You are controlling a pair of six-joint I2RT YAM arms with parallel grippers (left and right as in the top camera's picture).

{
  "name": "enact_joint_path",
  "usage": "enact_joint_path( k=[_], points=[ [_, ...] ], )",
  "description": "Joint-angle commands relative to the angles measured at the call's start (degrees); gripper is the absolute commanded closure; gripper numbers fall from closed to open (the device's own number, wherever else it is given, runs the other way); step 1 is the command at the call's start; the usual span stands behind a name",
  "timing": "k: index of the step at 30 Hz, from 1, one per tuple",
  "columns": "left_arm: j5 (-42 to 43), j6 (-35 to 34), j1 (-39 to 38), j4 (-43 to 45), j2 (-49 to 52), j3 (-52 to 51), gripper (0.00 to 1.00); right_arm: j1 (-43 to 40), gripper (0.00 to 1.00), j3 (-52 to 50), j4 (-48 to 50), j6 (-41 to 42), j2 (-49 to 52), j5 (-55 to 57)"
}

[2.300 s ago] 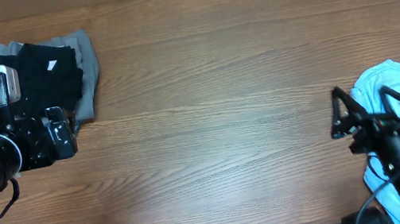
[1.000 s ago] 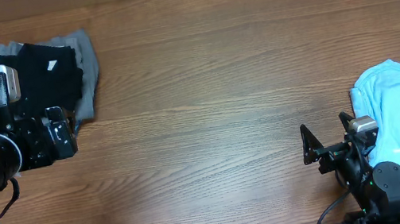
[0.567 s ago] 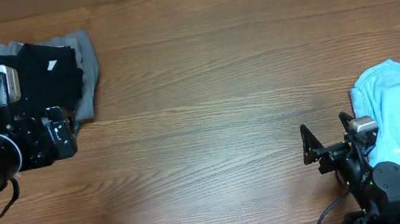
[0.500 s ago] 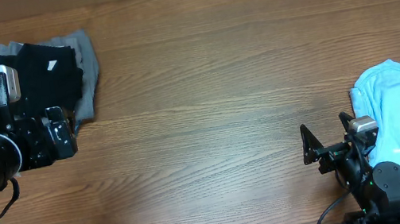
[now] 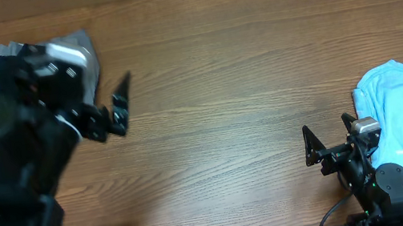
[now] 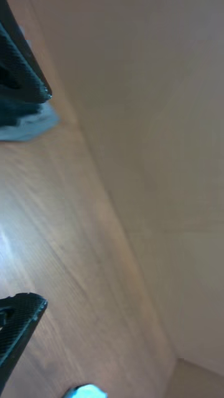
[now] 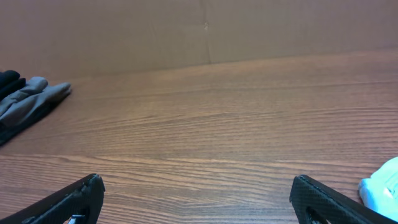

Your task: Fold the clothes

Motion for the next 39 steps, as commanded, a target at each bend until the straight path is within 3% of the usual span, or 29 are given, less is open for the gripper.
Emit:
enact_joint_path(
  k=[1, 12, 22, 29, 35, 39],
  points=[
    [0.1, 3.0, -0.9, 5.9, -7.3, -11.8, 0.00, -0.3, 0.00, -0.5, 0.3, -0.2, -0.7, -0.3],
    [-0.9, 3.5, -0.8, 20.0, -35.3, -46.4, 0.00, -0.3, 0.00, -0.5, 0.3, -0.2, -0.7, -0.3],
    [-1.7, 3.2, -0.2, 21.6, -52.8, -61.6, 0.00, -0.3, 0.00, -0.5, 0.3, -0.2, -0.7, -0.3],
    [-1.7, 2.4, 0.4, 25.5, -57.3, -71.9, 0.00, -0.3, 0.00, -0.5, 0.3, -0.2, -0.7, -0.3],
    [-4.0, 2.4, 0.4, 34.8, -57.3, -81.6, 0.00, -0.3, 0.00, -0.5, 0.3, -0.2, -0.7, -0.3],
    [-4.1, 2.4, 0.4, 36.9, -57.2, -82.2, 0.00, -0.3, 0.00, -0.5, 0.3, -0.2, -0.7, -0.3]
  ],
)
